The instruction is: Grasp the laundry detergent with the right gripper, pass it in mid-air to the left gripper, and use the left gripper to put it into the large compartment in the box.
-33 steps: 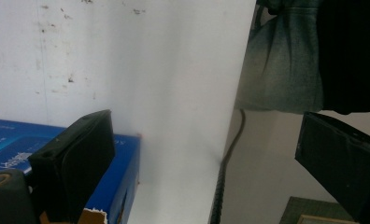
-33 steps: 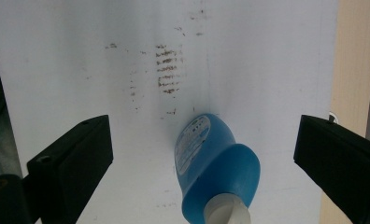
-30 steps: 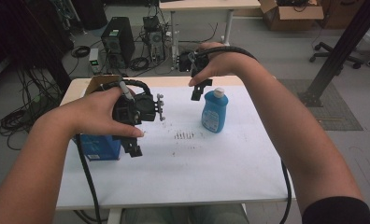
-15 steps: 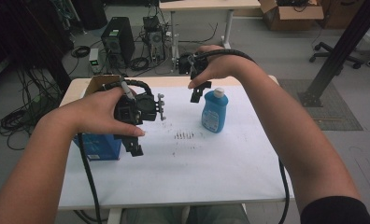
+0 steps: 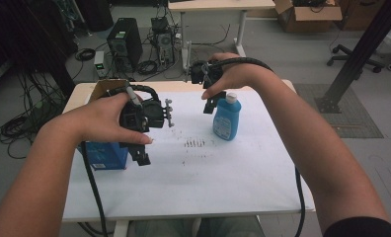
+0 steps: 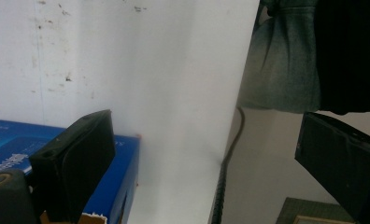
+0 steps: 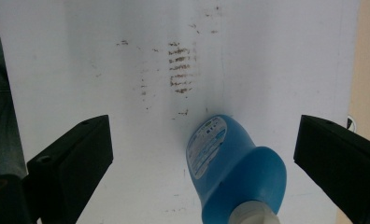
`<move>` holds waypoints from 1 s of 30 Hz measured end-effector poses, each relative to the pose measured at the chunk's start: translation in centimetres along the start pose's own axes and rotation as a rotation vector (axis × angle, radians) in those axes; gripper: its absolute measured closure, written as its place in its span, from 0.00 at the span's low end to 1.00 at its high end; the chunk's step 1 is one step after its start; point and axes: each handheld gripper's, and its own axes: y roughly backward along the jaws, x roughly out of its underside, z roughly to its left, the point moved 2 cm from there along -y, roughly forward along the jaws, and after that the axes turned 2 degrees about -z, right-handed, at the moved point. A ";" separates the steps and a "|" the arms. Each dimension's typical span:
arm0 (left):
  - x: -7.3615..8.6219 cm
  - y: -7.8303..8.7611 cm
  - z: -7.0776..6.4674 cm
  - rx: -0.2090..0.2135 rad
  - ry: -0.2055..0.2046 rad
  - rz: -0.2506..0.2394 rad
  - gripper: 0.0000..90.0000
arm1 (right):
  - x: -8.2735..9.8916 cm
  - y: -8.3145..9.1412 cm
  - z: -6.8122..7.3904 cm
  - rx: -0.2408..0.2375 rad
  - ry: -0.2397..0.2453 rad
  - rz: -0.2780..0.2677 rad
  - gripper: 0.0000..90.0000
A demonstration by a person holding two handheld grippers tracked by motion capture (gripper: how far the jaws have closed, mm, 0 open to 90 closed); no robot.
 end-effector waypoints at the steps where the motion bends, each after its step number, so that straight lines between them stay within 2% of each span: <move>1: 0.0 0.0 0.0 0.000 0.000 0.000 0.06 | 0.0 0.0 0.0 0.000 0.000 0.000 0.05; 13: -0.2 -0.5 0.2 0.003 0.006 0.005 0.06 | 2.2 -0.8 2.5 -0.015 -0.001 -0.018 0.05; 30: -0.2 -0.8 0.0 -0.003 0.006 0.015 0.06 | 4.8 -1.7 4.9 -0.022 -0.022 -0.020 0.05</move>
